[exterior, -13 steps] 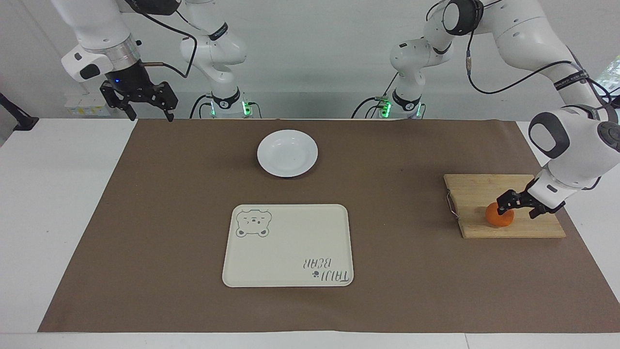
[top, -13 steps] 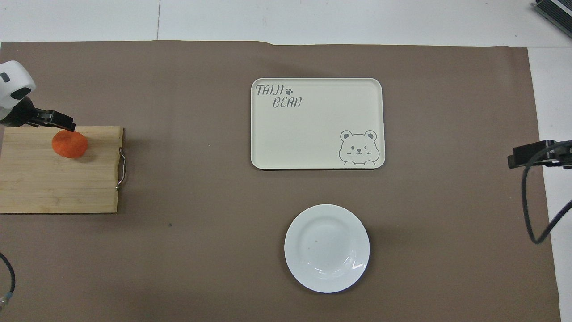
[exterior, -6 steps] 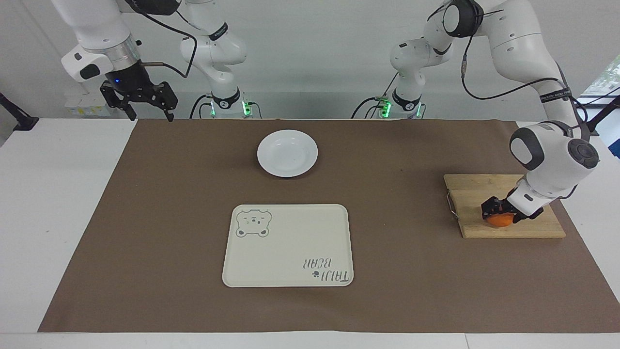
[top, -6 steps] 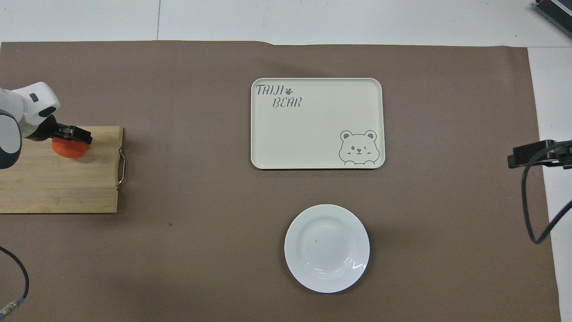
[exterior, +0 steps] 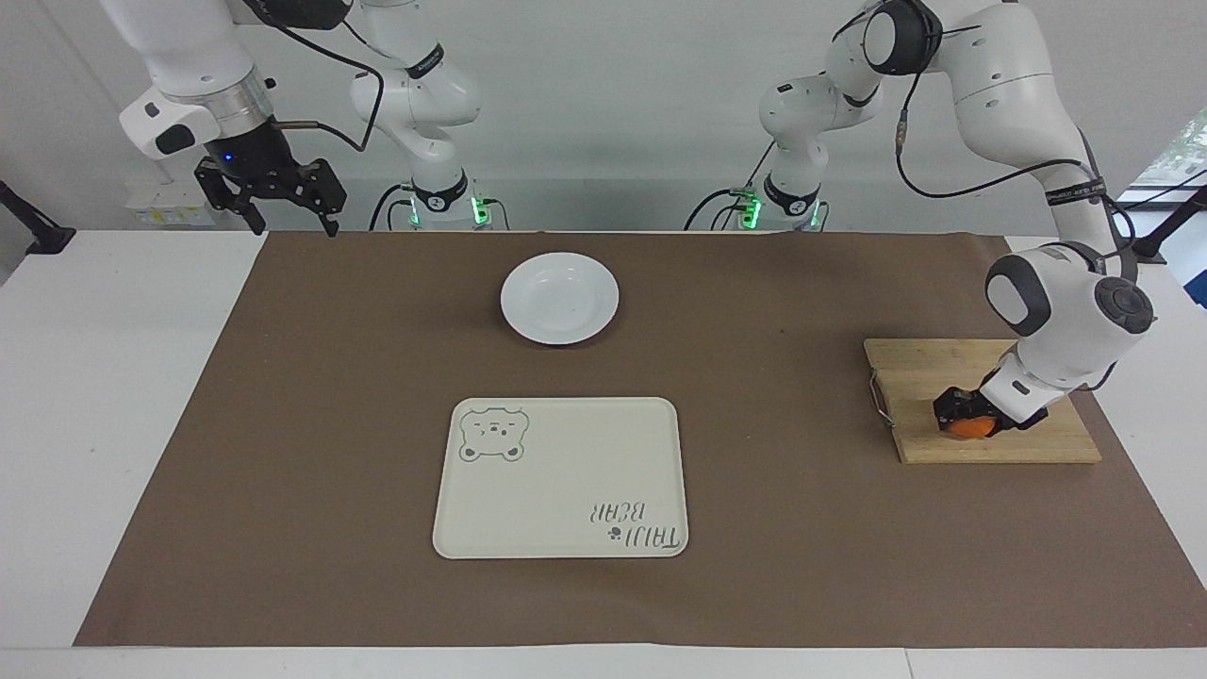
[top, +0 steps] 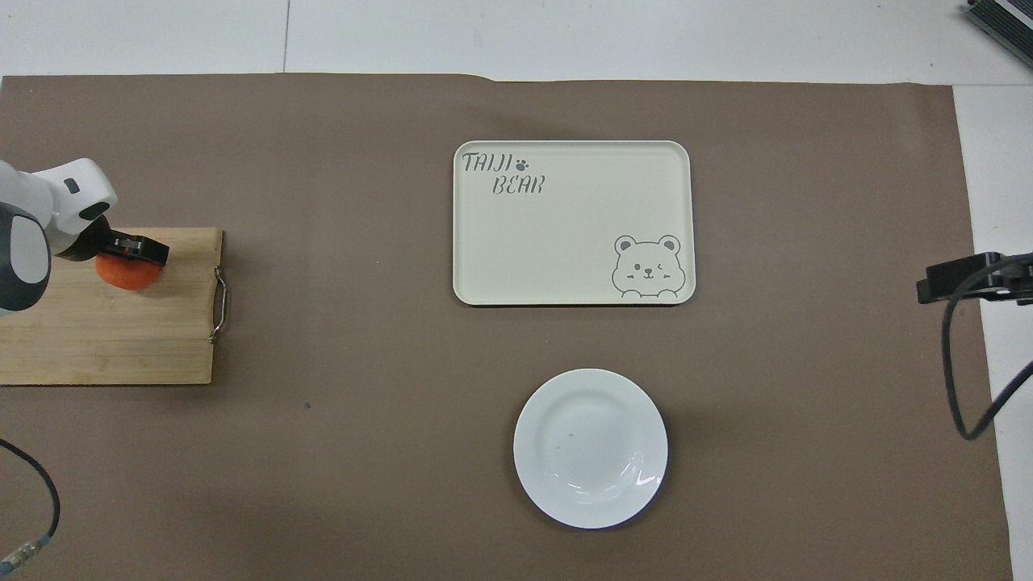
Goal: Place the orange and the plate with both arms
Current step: 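Lift the orange off the board with the left gripper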
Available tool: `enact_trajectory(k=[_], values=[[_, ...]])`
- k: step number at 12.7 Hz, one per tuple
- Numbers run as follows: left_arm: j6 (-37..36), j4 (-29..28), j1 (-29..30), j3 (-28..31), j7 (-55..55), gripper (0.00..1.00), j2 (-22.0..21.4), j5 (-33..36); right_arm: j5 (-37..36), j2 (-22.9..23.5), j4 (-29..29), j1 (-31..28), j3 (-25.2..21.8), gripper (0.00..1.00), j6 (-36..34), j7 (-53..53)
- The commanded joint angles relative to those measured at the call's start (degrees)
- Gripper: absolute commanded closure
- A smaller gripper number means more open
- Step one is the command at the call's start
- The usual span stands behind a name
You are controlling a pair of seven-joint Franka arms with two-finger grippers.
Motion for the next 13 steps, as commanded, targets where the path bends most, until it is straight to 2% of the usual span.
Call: enact_trajectory(k=[1,4,7,13], values=[[-4.6,3.6,0.3,-0.3,-0.6,1.00,-0.9,0.6,-0.1,-0.6,-0.4,-0.3,0.3,0.00,0.5,0.8],[-9.2,6.9,-0.3,-0.3,-3.2,1.00,-2.4,0.6,-0.1,-0.6,-0.4,-0.2,0.3,0.00,0.5,0.8],[-10.8,7.1,-1.5,-0.4,-8.4,1.00,-5.1,0.6,-0.1,-0.6,-0.4,-0.2,0.3,0.00,0.5,0.8],[-21.6,11.2,-5.3,-0.9,-19.4,1.00,-11.3,0.7,-0.1,-0.6,-0.4,-0.2,0.3,0.00,0.5,0.8]])
